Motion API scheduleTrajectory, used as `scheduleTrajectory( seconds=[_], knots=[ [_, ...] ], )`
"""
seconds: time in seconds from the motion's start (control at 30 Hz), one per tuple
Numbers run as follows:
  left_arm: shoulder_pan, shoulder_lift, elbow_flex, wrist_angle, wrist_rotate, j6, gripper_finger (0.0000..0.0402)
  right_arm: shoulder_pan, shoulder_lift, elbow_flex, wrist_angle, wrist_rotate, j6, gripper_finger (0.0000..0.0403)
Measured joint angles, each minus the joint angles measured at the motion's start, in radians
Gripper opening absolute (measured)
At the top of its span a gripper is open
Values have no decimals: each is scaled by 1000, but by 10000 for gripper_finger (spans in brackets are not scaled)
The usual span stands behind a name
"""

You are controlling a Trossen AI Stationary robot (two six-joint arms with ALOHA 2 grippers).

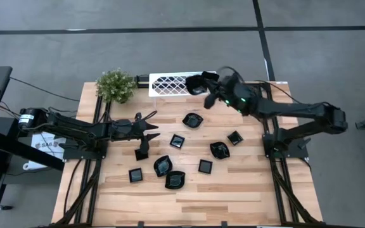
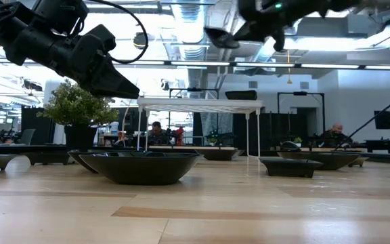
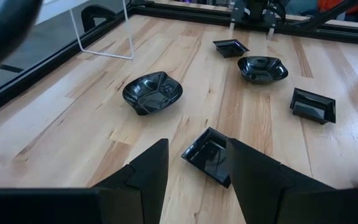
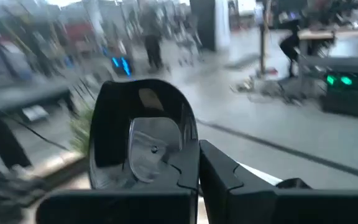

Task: Pick & Place Mini shaped plates
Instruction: Put the black leaf-shaped plate on the shelf

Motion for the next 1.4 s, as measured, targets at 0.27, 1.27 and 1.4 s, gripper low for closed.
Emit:
scheduleTrajectory(
  seconds=[0.27, 1.27, 1.4],
  knots=[
    [0, 0, 0, 0, 0, 0, 163, -107, 261, 434, -515, -28, 62, 0],
    [0, 0, 0, 0, 0, 0, 163, -282, 753, 1016, -1067, -180, 124, 0],
    [0, 0, 0, 0, 0, 0, 163, -279, 753, 1016, -1072, -200, 125, 0]
  ],
)
